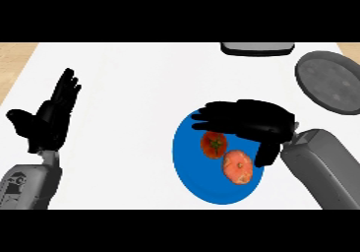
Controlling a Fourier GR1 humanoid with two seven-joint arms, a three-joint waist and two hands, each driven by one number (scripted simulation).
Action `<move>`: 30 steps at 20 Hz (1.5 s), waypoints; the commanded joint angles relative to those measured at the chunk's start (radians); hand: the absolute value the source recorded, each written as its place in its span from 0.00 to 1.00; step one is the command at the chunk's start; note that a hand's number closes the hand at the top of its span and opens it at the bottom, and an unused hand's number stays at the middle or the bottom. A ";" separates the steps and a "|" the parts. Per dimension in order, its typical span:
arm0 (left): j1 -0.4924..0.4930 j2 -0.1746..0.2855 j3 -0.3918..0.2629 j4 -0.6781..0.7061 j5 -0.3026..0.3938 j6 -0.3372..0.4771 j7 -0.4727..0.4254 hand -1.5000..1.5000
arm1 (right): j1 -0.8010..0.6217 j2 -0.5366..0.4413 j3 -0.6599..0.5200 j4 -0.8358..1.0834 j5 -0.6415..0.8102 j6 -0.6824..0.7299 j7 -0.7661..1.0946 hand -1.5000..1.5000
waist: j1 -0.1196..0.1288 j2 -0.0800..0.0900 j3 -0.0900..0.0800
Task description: Pick the tomato from the plate and place it in the pan
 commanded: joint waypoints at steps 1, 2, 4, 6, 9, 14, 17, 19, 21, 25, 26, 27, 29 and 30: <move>0.039 -0.016 0.015 0.005 -0.006 -0.020 -0.045 0.50 | 0.066 0.032 0.040 0.012 0.100 -0.060 -0.043 0.00 | 0.000 0.000 0.000; 0.024 -0.003 0.033 0.029 -0.007 -0.036 -0.059 0.50 | -0.029 0.060 0.002 0.076 0.102 -0.007 -0.026 0.00 | 0.002 0.000 0.000; 0.020 -0.013 0.028 -0.016 -0.014 -0.007 0.004 0.50 | 0.050 0.016 0.041 0.002 0.154 -0.033 -0.031 0.00 | 0.000 -0.001 0.000; 0.010 -0.028 0.013 -0.029 -0.022 -0.001 0.010 0.50 | 0.035 0.024 0.045 -0.038 0.195 -0.019 0.040 0.00 | -0.002 -0.002 0.000; -0.009 -0.034 0.026 0.049 -0.021 -0.028 -0.026 0.50 | -0.011 0.108 0.080 0.068 0.279 -0.067 0.058 0.00 | 0.001 0.001 0.000; 0.010 -0.020 0.057 0.015 -0.024 -0.049 -0.031 0.50 | 0.035 0.063 0.032 0.088 0.347 -0.086 -0.002 0.00 | -0.001 0.000 0.000; 0.013 -0.015 0.046 -0.068 -0.032 -0.050 0.060 0.50 | 0.034 0.098 0.046 0.128 0.388 -0.097 -0.017 0.00 | 0.001 0.000 0.000; -0.024 -0.028 0.054 0.011 -0.054 -0.045 0.023 0.50 | 0.004 0.157 0.035 0.145 0.405 -0.070 0.000 0.00 | -0.001 0.000 0.000; 0.018 -0.041 0.053 -0.014 -0.041 -0.067 0.002 0.50 | 0.052 0.162 0.053 0.124 0.446 -0.098 0.001 0.00 | 0.000 0.000 0.000; 0.033 -0.040 0.060 -0.077 -0.052 -0.053 0.044 0.50 | -0.006 0.186 0.031 0.197 0.501 -0.108 -0.002 0.00 | 0.003 0.000 0.000; -0.005 -0.045 0.065 -0.035 -0.044 -0.058 0.051 0.50 | 0.045 0.234 0.075 0.208 0.530 -0.155 0.038 0.00 | 0.001 0.000 0.000; 0.018 -0.043 0.081 -0.001 -0.039 -0.078 -0.008 0.50 | 0.015 0.202 0.042 0.209 0.526 -0.094 0.010 0.00 | 0.000 0.000 0.000; 0.025 -0.062 0.047 -0.063 -0.079 -0.045 0.041 0.50 | 0.015 0.249 0.052 0.242 0.558 -0.114 0.026 0.00 | 0.002 0.000 0.000; 0.044 -0.060 0.067 -0.044 -0.056 -0.068 0.010 0.50 | 0.039 0.243 0.061 0.243 0.573 -0.134 0.013 0.00 | 0.001 0.000 0.000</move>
